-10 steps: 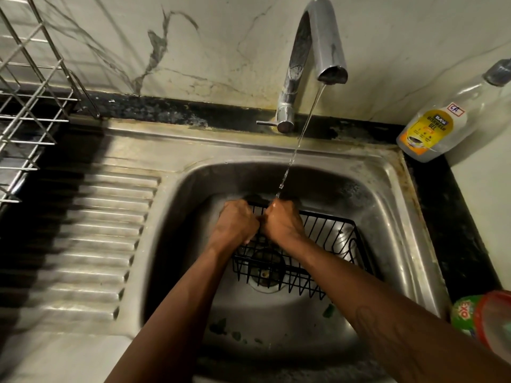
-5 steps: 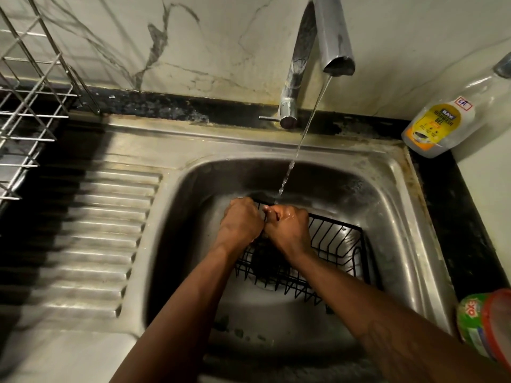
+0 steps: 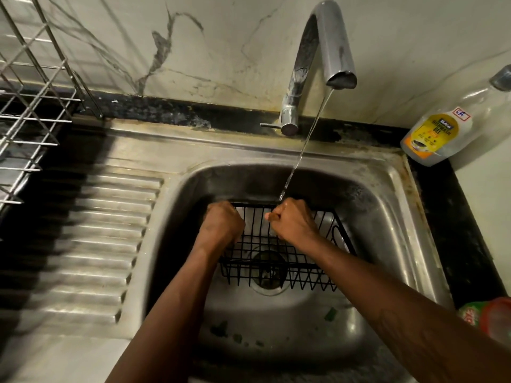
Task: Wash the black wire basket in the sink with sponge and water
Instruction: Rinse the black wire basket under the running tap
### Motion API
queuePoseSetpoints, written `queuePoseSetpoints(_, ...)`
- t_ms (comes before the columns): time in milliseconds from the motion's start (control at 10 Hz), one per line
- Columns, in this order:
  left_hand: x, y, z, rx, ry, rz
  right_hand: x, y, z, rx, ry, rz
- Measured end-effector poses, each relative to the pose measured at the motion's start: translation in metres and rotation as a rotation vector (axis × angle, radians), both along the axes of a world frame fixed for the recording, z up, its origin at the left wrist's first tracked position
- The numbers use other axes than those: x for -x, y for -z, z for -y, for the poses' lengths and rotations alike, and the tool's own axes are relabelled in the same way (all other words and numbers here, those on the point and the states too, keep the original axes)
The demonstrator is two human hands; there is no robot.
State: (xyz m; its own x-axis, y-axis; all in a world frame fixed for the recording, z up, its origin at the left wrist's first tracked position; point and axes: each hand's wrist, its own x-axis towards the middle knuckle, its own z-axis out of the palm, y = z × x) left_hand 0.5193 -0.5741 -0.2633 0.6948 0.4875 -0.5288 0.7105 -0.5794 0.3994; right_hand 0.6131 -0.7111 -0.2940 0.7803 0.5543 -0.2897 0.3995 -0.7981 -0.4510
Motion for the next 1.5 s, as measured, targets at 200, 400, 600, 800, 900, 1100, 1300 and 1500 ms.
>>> queuePoseSetpoints(200, -0.002, 0.011, -0.008, -0.161, -0.039, 0.113, -0.004, 0.016, -0.009, -0.106, 0.160, -0.067)
queuePoseSetpoints(400, 0.001, 0.008, -0.006, 0.161, -0.288, 0.099, -0.001, 0.016, -0.008, 0.226, 0.006, -0.122)
queuePoseSetpoints(600, -0.003, 0.006, -0.002, 0.397, -0.508, 0.150, -0.002, 0.010, -0.003, 0.009, 0.117, -0.014)
queuePoseSetpoints(800, 0.001, 0.007, -0.005, 0.107, -0.251, 0.113, -0.012, -0.017, 0.003, -0.068, 0.111, 0.069)
queuePoseSetpoints(900, -0.001, 0.000, -0.010, 0.125, -0.204, 0.043, -0.024, -0.027, 0.003, 0.127, 0.074, 0.099)
queuePoseSetpoints(1100, 0.011, -0.007, -0.019, 0.103, -0.218, -0.047, -0.023, -0.004, -0.002, 0.105, 0.118, -0.051)
queuePoseSetpoints(1300, 0.021, -0.006, -0.022, -0.330, -0.009, 0.012, -0.024, 0.005, -0.014, 0.043, 0.207, -0.071)
queuePoseSetpoints(1500, 0.002, 0.005, -0.011, -0.300, 0.074, 0.130, -0.027, 0.000, -0.016, 0.099, 0.210, -0.059)
